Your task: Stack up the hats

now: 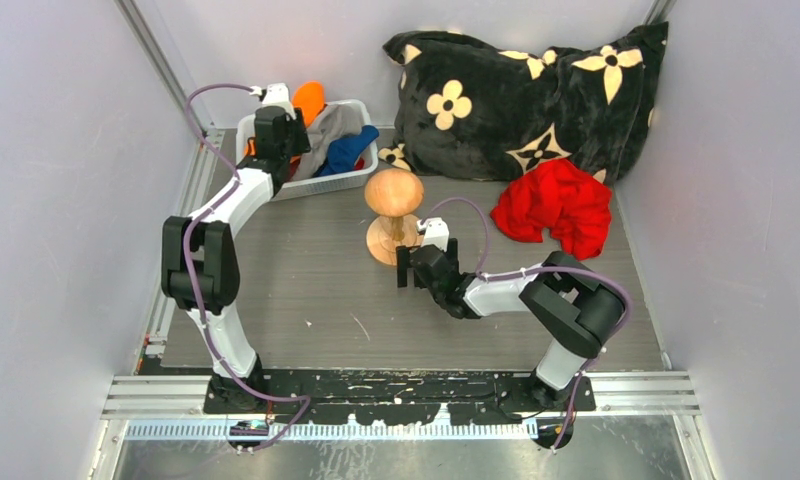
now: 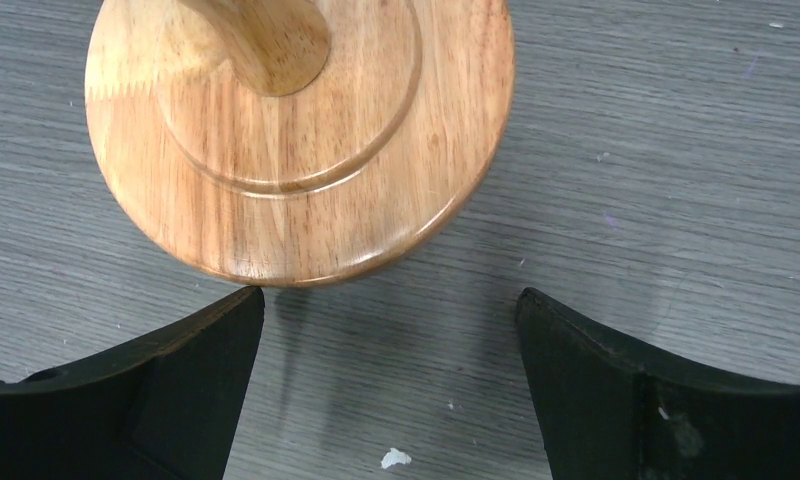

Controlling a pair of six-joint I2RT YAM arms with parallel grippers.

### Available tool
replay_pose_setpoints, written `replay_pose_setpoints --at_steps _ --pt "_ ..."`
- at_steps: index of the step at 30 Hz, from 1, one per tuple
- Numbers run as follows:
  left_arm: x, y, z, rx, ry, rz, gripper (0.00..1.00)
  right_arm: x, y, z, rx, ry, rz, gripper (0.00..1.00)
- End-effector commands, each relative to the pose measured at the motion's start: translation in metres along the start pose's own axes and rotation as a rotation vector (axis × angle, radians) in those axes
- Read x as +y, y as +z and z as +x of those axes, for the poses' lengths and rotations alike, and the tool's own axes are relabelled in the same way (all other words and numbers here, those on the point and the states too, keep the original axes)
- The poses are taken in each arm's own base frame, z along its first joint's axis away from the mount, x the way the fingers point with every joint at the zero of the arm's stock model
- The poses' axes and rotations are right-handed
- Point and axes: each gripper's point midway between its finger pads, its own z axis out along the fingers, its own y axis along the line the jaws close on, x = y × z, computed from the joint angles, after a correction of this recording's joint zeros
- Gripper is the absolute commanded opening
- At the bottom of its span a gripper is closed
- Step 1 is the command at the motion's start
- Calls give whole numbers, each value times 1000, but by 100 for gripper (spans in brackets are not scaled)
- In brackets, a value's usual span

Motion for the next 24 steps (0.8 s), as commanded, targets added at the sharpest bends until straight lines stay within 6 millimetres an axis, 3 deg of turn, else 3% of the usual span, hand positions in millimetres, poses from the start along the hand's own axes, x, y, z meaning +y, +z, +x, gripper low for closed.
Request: replay_pose_setpoints --at_steps 1,3,7,13,17,24 --pt "4 -20 -52 -125 -36 9 45 -20 1 46 160 -45 46 100" --pt "4 -22 -53 -131 -41 11 40 -19 3 44 157 -46 44 100" --pt "4 -25 -54 -139 -47 16 1 -18 4 41 153 -49 44 100" --pt "2 -29 -52 -130 -56 32 0 -19 3 42 157 -52 43 100" --pt "1 -39 -57 -147 -81 40 10 -20 1 42 155 -51 42 100" --pt "4 -44 -56 -145 -88 31 7 -19 0 42 154 -52 36 100"
